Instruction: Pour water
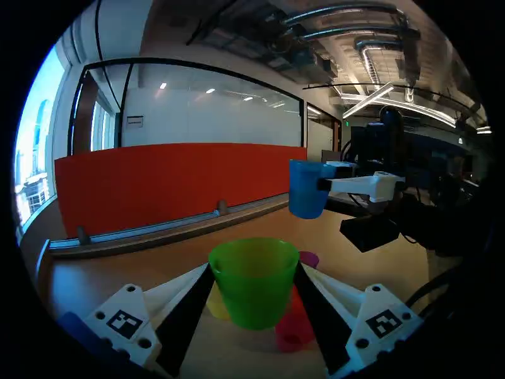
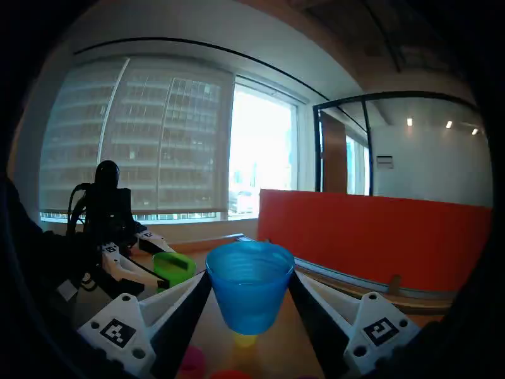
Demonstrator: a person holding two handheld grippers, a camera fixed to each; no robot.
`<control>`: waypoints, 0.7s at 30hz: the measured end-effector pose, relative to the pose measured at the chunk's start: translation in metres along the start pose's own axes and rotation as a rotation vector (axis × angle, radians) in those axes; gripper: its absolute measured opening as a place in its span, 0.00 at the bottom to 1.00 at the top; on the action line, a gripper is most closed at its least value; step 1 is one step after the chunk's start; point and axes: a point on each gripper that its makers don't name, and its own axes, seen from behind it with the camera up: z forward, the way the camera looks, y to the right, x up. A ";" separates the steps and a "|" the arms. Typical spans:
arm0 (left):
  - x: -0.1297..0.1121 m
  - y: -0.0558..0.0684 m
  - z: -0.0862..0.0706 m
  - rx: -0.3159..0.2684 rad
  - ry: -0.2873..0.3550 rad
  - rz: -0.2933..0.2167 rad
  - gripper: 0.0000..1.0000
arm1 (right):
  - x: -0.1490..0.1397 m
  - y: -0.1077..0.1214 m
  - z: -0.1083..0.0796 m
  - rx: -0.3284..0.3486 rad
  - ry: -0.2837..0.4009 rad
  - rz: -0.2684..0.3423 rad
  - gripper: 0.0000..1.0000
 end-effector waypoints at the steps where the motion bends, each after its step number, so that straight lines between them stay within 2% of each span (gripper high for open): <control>1: 0.000 0.000 0.000 0.000 0.000 0.002 0.87 | 0.000 0.000 0.000 0.000 0.000 -0.001 0.89; 8: 0.001 0.002 0.000 0.003 0.000 0.016 0.87 | 0.002 -0.001 -0.004 0.000 0.002 -0.006 0.89; 21: 0.002 0.007 0.000 0.007 0.024 0.001 0.86 | 0.006 -0.003 -0.010 0.005 0.011 -0.019 0.89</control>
